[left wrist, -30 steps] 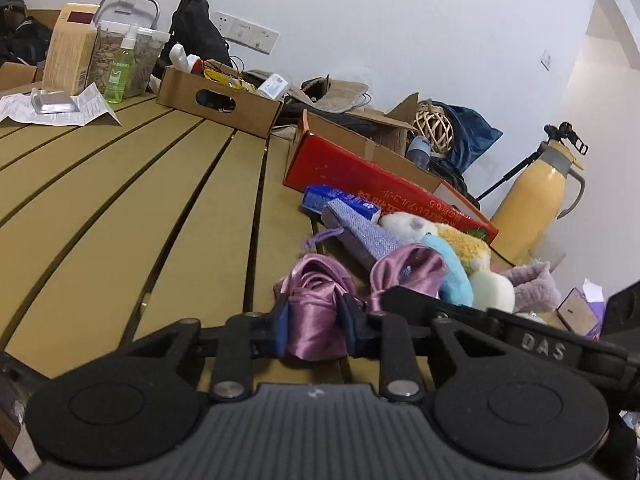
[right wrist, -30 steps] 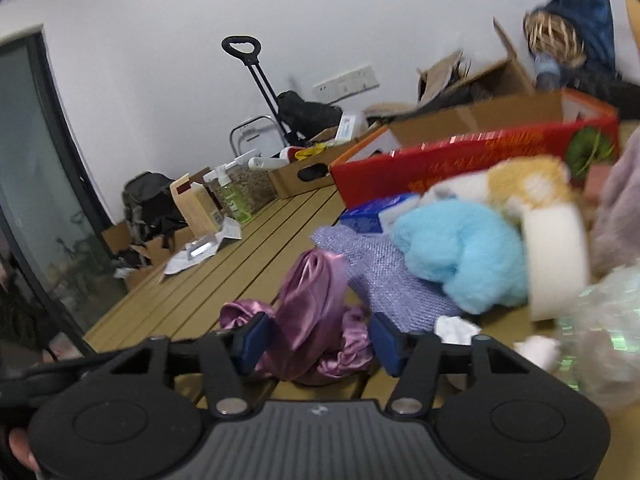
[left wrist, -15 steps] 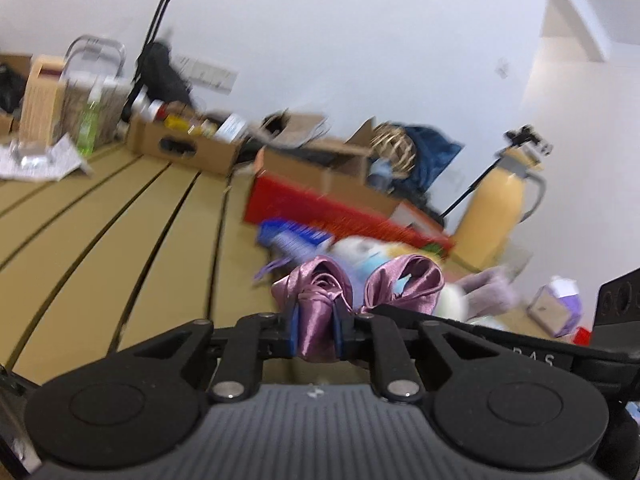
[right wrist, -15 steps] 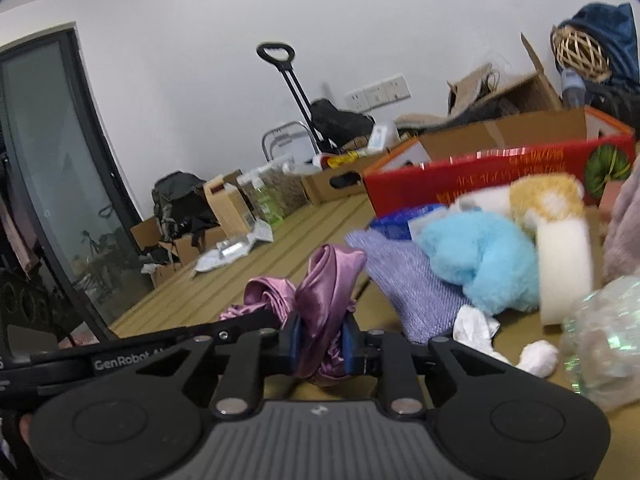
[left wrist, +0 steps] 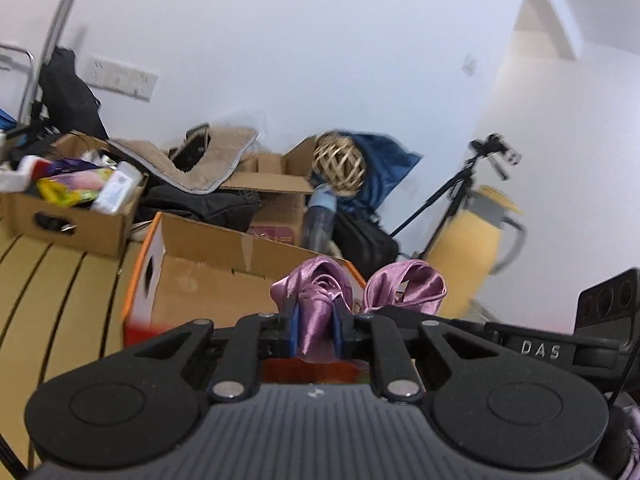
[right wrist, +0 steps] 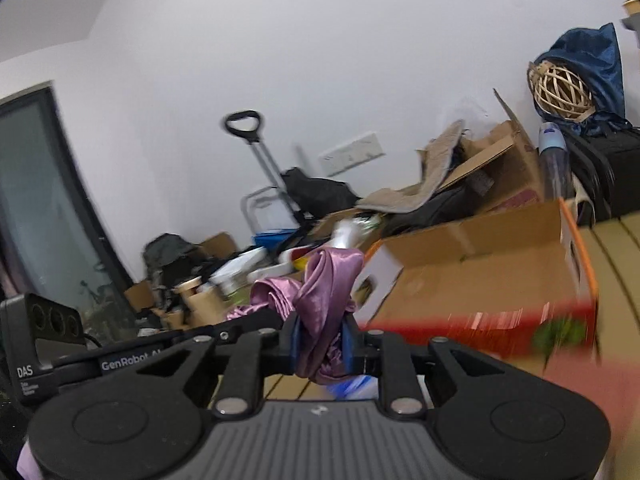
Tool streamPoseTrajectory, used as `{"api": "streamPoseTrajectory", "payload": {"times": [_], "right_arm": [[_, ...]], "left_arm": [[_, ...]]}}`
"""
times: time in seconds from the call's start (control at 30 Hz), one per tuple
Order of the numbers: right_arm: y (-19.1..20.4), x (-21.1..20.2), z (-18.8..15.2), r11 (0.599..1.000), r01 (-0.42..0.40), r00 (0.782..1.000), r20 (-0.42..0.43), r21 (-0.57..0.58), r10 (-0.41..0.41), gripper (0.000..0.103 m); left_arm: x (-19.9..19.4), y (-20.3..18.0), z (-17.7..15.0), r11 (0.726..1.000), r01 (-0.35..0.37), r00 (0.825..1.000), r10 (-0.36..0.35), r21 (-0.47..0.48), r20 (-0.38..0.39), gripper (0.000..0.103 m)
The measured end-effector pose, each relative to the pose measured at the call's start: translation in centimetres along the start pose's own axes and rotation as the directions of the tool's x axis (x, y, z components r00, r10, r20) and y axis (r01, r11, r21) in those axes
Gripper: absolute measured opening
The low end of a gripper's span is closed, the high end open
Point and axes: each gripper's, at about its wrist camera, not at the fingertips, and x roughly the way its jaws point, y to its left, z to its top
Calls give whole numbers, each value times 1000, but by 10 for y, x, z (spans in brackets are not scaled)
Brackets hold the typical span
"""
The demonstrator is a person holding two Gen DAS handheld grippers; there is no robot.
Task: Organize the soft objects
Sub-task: 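Carry both pink satin bundles into the cardboard box and open both tools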
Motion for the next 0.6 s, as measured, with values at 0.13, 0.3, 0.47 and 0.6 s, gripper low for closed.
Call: {"api": "streamPoseTrajectory", "payload": {"times": [0.13,0.3,0.47,0.6], "right_arm": [[-56,72,59,997,74,995,-68,34,-71,19],[-144,143,97,964,261,959,-129,46,-254,20],[-190,180,104,896,439,880,-164,-72,-445,34],[-202,175,106,900,434,891,-132,-35,-435,46]], "left_arm": [[109,14,49,996,-39,991,28,-75,-132,17],[232,13,51,990,-122,953,137,73,-269,29],[247,26,38,980,-122,967,153,156,-204,61],[260,34,26,985,-152,947,167,76,-273,62]]}}
